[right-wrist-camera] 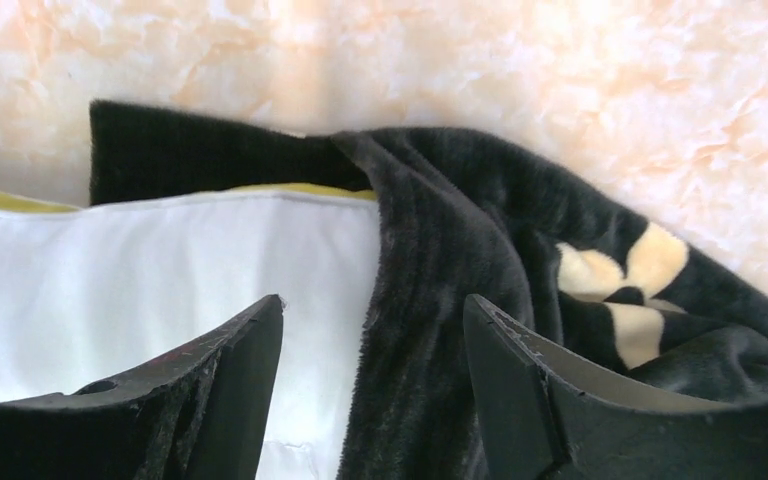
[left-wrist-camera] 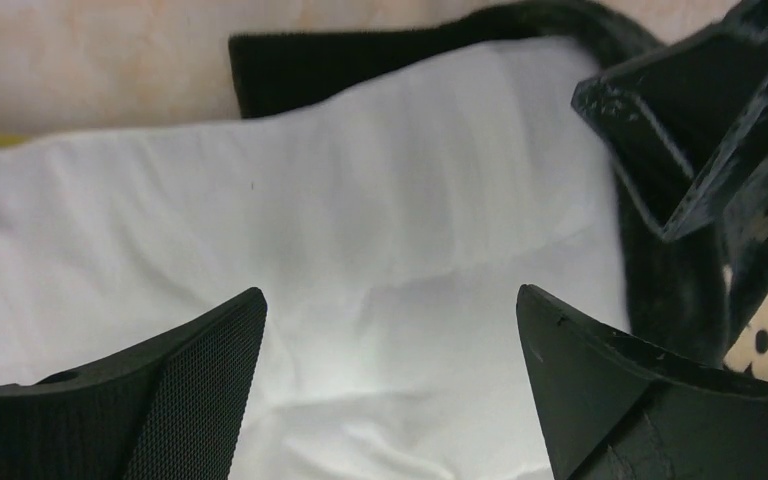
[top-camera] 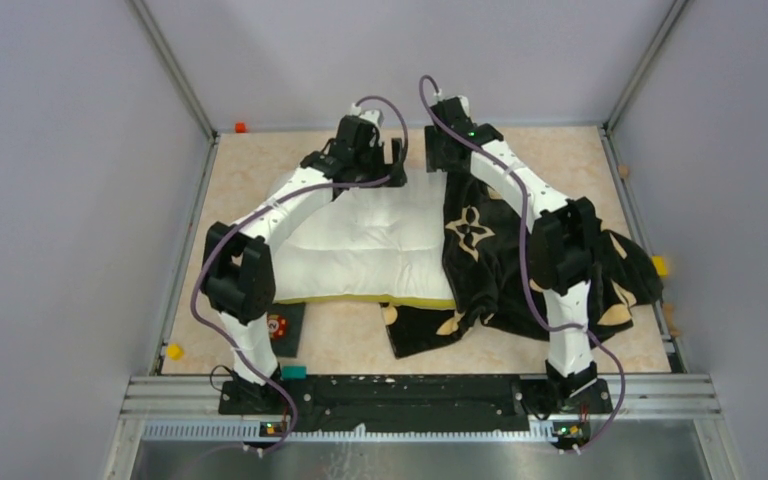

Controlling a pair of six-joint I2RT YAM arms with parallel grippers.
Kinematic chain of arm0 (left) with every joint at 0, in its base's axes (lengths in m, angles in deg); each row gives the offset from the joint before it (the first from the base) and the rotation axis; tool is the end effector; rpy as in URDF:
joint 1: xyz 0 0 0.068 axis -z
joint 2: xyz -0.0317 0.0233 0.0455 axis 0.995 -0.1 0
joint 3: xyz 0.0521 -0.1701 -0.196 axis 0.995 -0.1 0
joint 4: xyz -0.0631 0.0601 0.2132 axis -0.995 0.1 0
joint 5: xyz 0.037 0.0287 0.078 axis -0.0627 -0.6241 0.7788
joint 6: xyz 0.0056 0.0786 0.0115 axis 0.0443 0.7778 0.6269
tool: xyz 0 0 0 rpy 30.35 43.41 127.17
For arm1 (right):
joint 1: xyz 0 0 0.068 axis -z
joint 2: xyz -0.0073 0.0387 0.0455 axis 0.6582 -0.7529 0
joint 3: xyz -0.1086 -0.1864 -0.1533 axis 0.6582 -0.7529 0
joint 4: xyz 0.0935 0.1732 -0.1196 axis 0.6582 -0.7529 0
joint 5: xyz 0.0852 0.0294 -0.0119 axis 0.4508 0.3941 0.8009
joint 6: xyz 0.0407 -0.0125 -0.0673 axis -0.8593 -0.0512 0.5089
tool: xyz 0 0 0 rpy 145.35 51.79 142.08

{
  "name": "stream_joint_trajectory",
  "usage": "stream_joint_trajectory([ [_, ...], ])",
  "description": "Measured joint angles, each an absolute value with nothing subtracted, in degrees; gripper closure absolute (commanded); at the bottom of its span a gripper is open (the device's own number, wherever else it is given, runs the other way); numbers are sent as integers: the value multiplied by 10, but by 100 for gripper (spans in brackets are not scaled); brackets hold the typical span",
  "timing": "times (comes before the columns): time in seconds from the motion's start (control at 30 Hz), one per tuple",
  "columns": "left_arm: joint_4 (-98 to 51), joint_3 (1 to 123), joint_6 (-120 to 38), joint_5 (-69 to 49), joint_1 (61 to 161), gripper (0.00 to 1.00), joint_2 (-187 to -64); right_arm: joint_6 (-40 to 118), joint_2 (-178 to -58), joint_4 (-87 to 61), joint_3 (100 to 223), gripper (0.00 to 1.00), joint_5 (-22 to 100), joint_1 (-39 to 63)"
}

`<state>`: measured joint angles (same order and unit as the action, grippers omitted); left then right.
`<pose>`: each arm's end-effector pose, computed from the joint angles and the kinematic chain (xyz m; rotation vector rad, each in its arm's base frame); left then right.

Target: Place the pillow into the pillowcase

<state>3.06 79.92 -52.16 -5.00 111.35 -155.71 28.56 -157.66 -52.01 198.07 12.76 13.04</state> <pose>0.3704 -0.1937 0.2685 0.1219 2.3177 -0.5103 0.4171 0.1974 0.2577 -0.0775 2.3544 -0.0208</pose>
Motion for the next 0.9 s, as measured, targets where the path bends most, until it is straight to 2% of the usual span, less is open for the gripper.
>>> stream_joint_trajectory([
  [0.3,20,954,-505,-40,1103,1,-1711,292,-1622,-549,2070,42,122,151],
  [0.37,21,959,-505,-43,1102,7,-1743,291,-1634,-553,2063,43,124,156],
  [0.47,19,959,-506,-50,1102,26,-1771,291,-1640,-564,2046,47,129,159],
  [0.53,13,959,-507,-56,1102,41,-1775,291,-1641,-566,2041,55,135,160],
  [0.6,4,959,-507,-59,1102,56,-1774,291,-1641,-566,2042,67,139,160],
  [0.73,-7,955,-505,-72,1102,84,-1774,290,-1641,-569,2043,100,146,160],
  [0.83,-17,952,-505,-85,1102,100,-1774,290,-1641,-584,2063,100,154,159],
  [0.9,-24,946,-504,-93,1102,100,-1773,289,-1641,-592,2085,100,159,157],
])
